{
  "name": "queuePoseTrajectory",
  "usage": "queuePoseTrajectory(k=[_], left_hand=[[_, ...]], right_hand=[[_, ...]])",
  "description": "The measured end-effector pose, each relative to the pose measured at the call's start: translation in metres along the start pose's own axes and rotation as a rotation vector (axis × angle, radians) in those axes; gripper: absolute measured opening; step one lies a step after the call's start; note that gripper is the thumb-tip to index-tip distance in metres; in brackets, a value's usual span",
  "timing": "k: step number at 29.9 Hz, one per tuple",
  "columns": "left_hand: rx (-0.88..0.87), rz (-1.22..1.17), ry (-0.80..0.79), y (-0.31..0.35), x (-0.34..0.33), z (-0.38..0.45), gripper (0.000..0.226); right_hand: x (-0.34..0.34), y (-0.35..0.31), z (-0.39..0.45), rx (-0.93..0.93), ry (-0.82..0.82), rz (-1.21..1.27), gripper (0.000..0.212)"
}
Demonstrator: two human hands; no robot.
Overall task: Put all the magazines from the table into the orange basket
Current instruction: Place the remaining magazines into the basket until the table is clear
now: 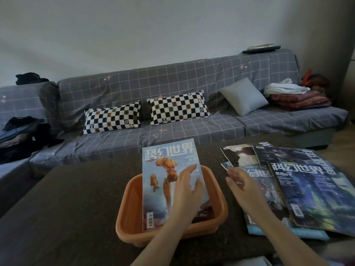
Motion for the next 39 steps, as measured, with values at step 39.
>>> queuePoseTrajectory(k=[39], left_hand=[[0.308,-0.334,-0.524,0.065,-0.26,-0.035,0.035]], right_hand=[[0.181,0.182,-0.064,-0.476,0.102,-0.495,0.069]])
Point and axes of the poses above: each hand's wrist, its own z-axis towards the middle knuckle, its own x-axis out of the back of the hand, y = z × x, the point moved 7 cm from there along z, towards the middle knuckle, and after that the axes turned 1 degree about x, right-handed, at the moved point
